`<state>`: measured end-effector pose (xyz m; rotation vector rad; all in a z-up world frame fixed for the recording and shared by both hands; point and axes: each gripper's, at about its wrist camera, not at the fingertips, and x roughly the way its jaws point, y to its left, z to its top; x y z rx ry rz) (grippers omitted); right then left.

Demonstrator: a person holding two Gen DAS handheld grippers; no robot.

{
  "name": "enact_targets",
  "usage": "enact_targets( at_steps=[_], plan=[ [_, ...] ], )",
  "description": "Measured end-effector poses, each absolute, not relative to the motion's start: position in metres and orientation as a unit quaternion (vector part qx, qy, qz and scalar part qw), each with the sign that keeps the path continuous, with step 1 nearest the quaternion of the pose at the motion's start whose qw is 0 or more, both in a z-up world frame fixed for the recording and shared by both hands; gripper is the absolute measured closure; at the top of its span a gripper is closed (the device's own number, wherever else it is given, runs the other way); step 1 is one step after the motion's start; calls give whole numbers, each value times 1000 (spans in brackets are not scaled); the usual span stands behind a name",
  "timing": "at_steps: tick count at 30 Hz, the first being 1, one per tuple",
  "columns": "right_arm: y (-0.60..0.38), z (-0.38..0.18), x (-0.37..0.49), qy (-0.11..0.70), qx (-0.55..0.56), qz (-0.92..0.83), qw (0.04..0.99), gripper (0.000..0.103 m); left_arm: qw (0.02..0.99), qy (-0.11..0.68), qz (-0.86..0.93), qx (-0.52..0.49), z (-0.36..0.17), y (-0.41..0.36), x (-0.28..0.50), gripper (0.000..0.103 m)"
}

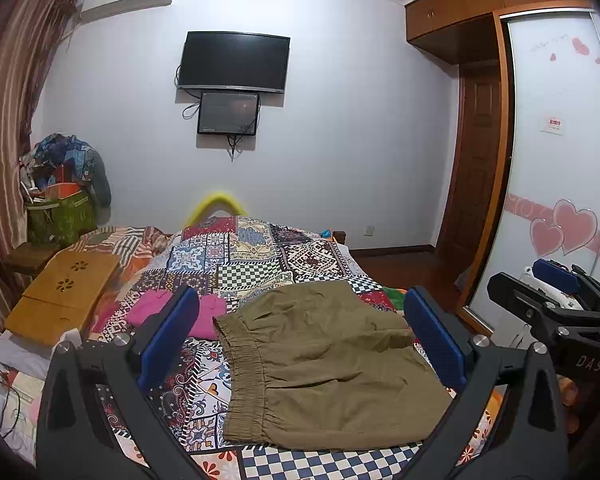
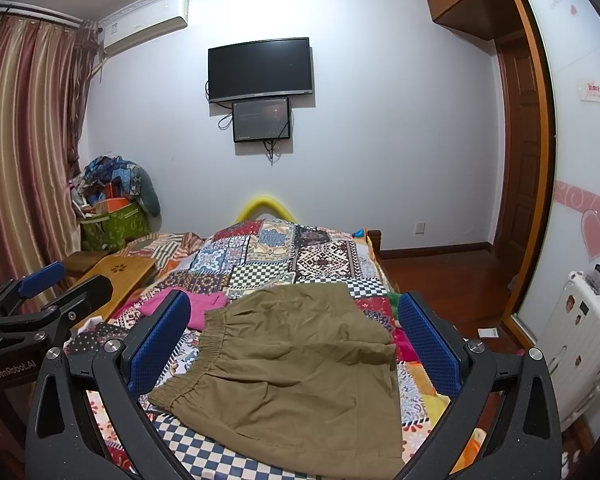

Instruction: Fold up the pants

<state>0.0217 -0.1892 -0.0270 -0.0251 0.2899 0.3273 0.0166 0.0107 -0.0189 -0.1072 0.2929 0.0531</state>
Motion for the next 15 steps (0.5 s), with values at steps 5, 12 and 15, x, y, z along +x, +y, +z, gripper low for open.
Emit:
enact_targets(
  at_steps=[5, 12, 15],
  plan=[
    [-188, -27, 22, 144, -12, 163, 976, 0, 988, 146, 27, -54, -18, 11, 17, 0],
    [-188, -27, 22, 145, -11, 163, 976, 0, 988, 146, 26, -53, -18, 11, 17, 0],
    [-189, -28, 22, 144, -11, 163, 976, 0, 987, 146, 26, -54, -17, 11, 17, 0]
  ],
)
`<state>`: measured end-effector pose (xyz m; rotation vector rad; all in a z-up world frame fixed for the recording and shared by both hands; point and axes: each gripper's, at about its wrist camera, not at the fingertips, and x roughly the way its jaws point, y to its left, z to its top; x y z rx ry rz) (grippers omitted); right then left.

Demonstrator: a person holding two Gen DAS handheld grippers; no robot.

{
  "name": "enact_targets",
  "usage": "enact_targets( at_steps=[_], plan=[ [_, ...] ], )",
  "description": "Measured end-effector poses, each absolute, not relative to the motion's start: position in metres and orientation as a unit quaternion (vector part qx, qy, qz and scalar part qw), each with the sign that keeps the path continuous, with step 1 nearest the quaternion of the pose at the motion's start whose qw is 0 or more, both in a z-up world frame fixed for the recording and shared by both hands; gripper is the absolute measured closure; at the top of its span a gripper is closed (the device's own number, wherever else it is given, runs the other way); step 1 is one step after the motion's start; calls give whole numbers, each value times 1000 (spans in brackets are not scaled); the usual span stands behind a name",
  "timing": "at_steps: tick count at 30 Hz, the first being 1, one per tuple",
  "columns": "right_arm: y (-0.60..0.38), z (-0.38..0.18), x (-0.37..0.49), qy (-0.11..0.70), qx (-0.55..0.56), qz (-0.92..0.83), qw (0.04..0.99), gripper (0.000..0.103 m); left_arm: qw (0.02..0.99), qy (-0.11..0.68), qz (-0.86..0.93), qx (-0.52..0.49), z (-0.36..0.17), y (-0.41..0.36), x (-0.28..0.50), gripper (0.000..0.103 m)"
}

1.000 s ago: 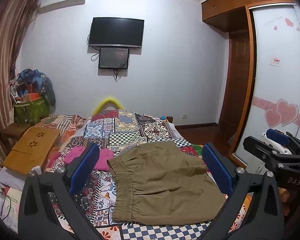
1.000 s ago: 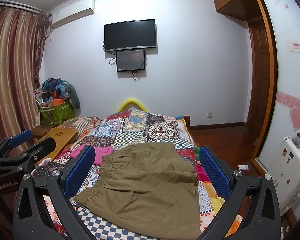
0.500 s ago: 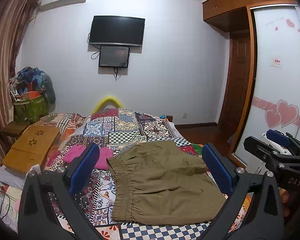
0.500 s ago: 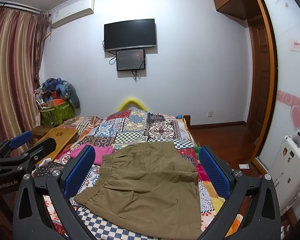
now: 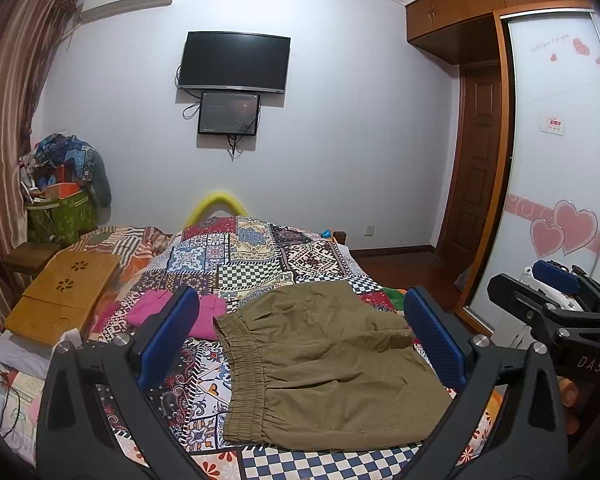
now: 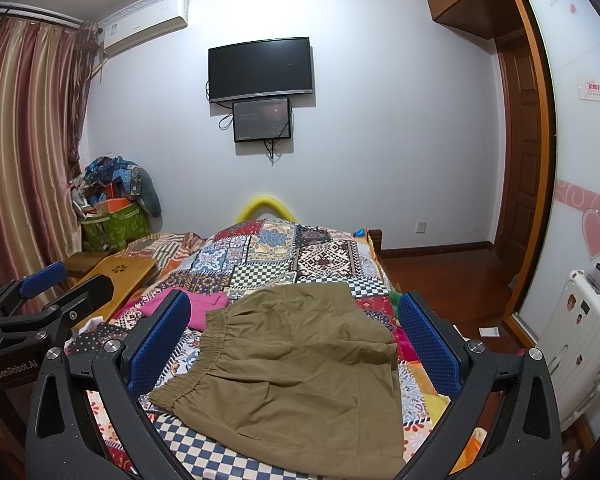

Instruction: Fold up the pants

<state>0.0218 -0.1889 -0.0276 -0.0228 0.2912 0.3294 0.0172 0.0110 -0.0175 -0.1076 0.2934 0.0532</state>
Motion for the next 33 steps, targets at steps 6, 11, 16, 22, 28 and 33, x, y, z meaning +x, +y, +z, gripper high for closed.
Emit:
enact_targets(
  at_steps=[6, 11, 16, 22, 28, 33],
  plan=[
    [-188, -28, 22, 145, -11, 163, 976, 0, 987, 148, 27, -55, -18, 12, 18, 0],
    [-187, -31, 24, 147, -12, 162, 976, 0, 987, 148, 28, -53, -20, 13, 20, 0],
    [-193, -39, 33, 154, -18, 147, 977, 0, 986, 155, 29, -51, -26, 16, 30, 0],
    [-218, -61, 56, 185, -32, 100, 977, 0, 980, 185, 55, -44, -44, 33, 57, 0],
    [-245, -87, 87, 237, -32, 62, 969, 0, 966, 245, 67, -53, -78, 63, 97, 0],
    [-256, -102, 114, 274, -18, 55, 960, 0, 950, 293, 85, -63, -110, 92, 139, 0]
  ],
)
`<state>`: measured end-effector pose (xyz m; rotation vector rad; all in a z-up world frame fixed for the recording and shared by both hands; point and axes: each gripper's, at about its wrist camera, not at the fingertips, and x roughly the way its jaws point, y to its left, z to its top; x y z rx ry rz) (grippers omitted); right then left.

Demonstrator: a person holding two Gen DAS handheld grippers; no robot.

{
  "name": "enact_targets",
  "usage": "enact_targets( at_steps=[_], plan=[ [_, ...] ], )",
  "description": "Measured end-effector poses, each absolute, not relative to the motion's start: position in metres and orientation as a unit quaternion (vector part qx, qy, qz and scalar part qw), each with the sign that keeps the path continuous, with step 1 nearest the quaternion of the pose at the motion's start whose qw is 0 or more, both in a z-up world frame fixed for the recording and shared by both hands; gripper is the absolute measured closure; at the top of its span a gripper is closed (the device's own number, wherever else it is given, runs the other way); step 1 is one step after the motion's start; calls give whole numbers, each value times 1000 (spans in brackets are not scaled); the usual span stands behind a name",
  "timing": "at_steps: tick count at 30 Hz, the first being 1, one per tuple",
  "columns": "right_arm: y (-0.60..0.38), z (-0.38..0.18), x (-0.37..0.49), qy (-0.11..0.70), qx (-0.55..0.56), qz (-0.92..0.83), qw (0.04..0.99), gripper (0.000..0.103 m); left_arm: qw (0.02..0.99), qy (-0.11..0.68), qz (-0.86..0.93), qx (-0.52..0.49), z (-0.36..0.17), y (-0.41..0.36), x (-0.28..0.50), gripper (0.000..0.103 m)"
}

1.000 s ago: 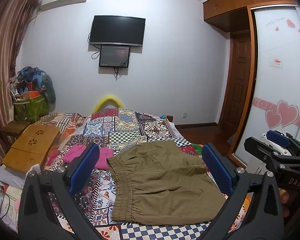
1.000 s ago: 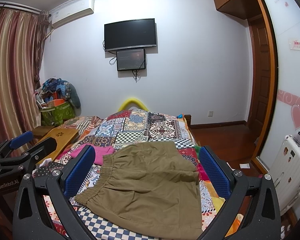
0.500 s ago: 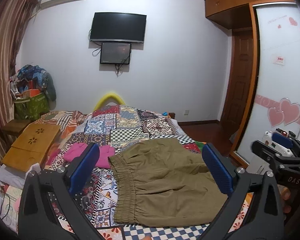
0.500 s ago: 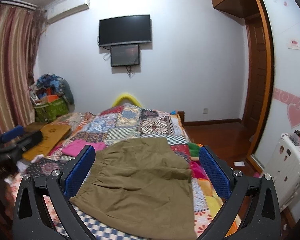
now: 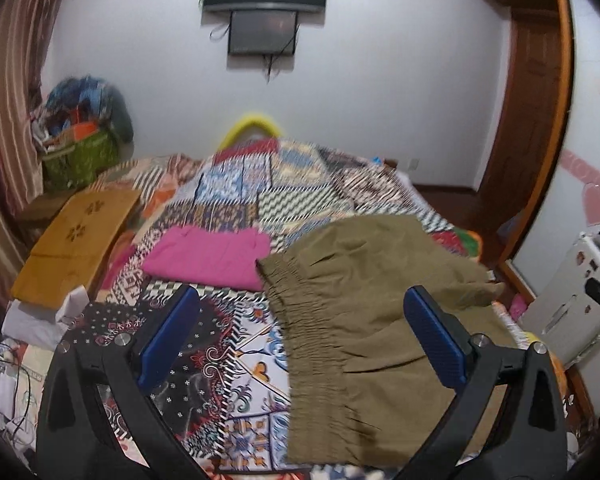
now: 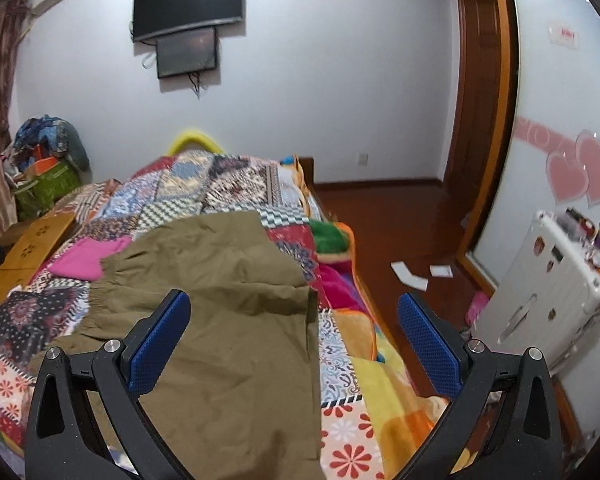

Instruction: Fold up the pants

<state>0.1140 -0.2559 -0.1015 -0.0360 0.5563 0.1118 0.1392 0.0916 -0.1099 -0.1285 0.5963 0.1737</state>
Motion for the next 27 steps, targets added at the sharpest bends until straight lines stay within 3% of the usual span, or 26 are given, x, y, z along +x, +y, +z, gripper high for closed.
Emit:
enact_targets(
  at_steps=[8, 16, 19, 27],
  plan=[
    [-263, -126, 178, 320, -33, 56, 945, 4, 933, 341, 102, -46, -144, 118, 203, 14],
    [-263, -152, 254, 379, -29, 96, 920, 33, 915, 395, 75, -48, -191, 130, 272, 26],
    [-259, -166, 275, 402, -29, 110, 909, 33, 902, 424, 61, -50, -213, 131, 294, 31],
    [-245, -202, 300, 455, -35, 155, 876, 33, 875, 477, 24, -73, -256, 132, 321, 31]
  ],
)
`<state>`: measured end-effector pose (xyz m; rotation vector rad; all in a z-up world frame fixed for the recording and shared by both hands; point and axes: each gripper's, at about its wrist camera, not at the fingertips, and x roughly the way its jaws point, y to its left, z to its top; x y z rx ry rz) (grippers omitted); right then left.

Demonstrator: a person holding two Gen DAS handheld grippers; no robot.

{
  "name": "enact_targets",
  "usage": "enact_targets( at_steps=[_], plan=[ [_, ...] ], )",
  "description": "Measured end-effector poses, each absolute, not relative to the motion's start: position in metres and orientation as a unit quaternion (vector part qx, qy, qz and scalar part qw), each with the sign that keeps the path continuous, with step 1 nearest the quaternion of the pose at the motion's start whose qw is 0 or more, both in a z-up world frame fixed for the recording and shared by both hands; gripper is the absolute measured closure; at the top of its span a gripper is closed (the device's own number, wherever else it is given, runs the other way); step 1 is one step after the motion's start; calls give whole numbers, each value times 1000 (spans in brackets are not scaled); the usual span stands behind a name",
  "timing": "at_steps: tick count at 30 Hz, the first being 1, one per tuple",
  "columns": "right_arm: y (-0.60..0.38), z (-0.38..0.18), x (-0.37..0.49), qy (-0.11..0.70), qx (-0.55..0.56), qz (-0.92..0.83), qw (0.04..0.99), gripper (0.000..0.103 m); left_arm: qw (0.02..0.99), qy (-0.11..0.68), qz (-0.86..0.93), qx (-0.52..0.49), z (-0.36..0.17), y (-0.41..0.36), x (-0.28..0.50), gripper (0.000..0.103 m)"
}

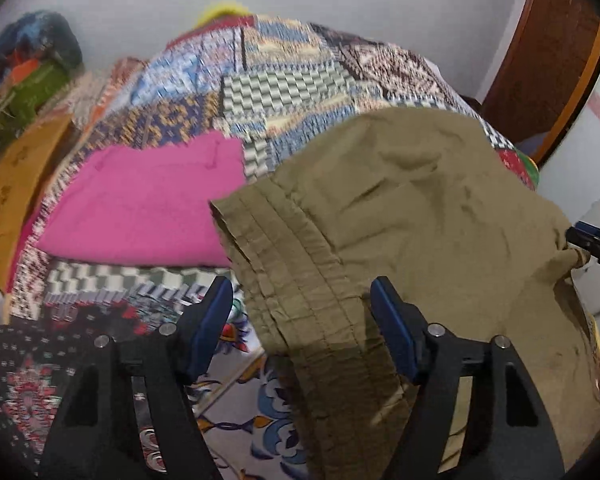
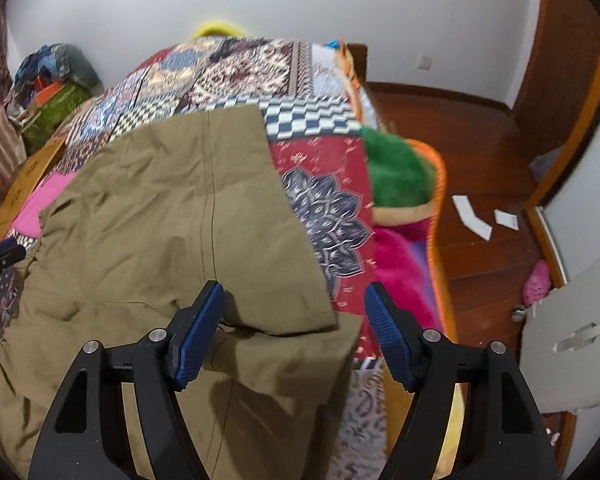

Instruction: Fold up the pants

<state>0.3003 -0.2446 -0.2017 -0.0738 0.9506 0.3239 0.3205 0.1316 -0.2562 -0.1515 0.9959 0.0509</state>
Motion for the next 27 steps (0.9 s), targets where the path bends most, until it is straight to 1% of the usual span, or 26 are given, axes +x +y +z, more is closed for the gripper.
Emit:
enact_targets(
  at_steps=[2, 3, 5, 6, 7, 8, 9, 10, 13, 16, 20, 23, 27],
  plan=[
    [-245, -206, 303, 463, -27, 165, 870, 33, 869, 488, 15, -77, -264, 130, 323, 32],
    [-245, -207, 304, 467, -21, 169, 868, 33, 867, 492, 9, -81, -267, 129, 324, 34],
    [-245, -208, 310, 472, -8, 177, 863, 40, 866, 492, -3, -89, -269, 129, 322, 43],
    [-245, -209, 311, 476, -3, 182, 860, 45, 866, 491, -8, -94, -268, 130, 322, 43],
    [-244, -209, 315, 482, -1, 186, 856, 47, 866, 490, -9, -96, -267, 130, 322, 44],
    [-244, -211, 315, 486, -2, 184, 854, 49, 867, 488, -10, -95, -266, 130, 321, 49],
    [-243, -211, 316, 487, -4, 184, 854, 57, 867, 489, -9, -94, -265, 129, 321, 53],
    [-241, -211, 315, 489, -8, 189, 851, 70, 867, 489, -11, -93, -263, 129, 321, 54],
    [-239, -209, 314, 488, -21, 189, 852, 83, 872, 483, -11, -84, -258, 126, 318, 58],
    [-236, -204, 311, 476, -37, 183, 859, 90, 874, 480, -4, -73, -255, 123, 317, 61],
    [-229, -200, 309, 460, -67, 166, 869, 92, 876, 480, 14, -45, -254, 120, 318, 62],
    [-227, -198, 312, 464, -61, 165, 868, 93, 878, 478, 29, -7, -257, 119, 319, 62],
    [-216, -198, 312, 458, -94, 142, 873, 96, 871, 490, 30, -34, -265, 130, 320, 61]
  ],
)
